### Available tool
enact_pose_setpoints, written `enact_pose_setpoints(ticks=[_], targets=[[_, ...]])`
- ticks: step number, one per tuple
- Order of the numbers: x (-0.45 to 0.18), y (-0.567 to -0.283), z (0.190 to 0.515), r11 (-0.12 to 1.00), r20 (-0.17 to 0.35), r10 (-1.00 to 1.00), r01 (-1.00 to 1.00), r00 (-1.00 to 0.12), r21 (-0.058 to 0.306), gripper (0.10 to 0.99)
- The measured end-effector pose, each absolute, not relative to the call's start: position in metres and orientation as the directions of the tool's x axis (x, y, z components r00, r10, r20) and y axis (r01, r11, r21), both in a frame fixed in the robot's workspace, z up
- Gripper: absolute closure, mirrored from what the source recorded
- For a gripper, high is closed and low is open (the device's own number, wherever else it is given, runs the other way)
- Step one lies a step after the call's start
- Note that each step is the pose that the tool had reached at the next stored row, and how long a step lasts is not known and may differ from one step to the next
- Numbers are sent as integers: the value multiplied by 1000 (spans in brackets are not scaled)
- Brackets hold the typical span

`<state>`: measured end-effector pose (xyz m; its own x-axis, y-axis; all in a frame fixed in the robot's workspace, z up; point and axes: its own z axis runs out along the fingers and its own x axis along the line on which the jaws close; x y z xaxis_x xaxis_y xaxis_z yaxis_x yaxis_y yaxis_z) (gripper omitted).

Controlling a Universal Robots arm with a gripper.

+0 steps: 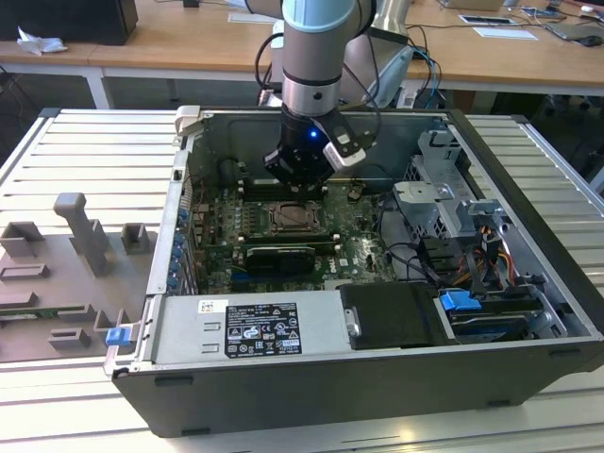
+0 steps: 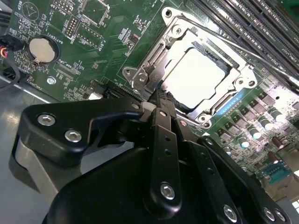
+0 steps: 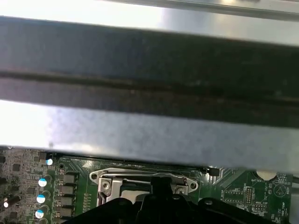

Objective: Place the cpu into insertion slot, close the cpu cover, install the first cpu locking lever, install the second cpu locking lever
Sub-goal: 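Install the second cpu locking lever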

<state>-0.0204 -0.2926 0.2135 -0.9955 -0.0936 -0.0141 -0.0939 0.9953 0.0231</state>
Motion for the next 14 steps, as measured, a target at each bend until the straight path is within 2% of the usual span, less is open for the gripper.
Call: enact_pose_setpoints(ticks=[6, 10, 14], targets=[[-20, -293, 217, 995, -14, -94, -94, -996, 23, 980], [-20, -293, 249, 995, -14, -94, -94, -996, 23, 980], [-21, -299, 250, 995, -14, -94, -94, -996, 22, 980]])
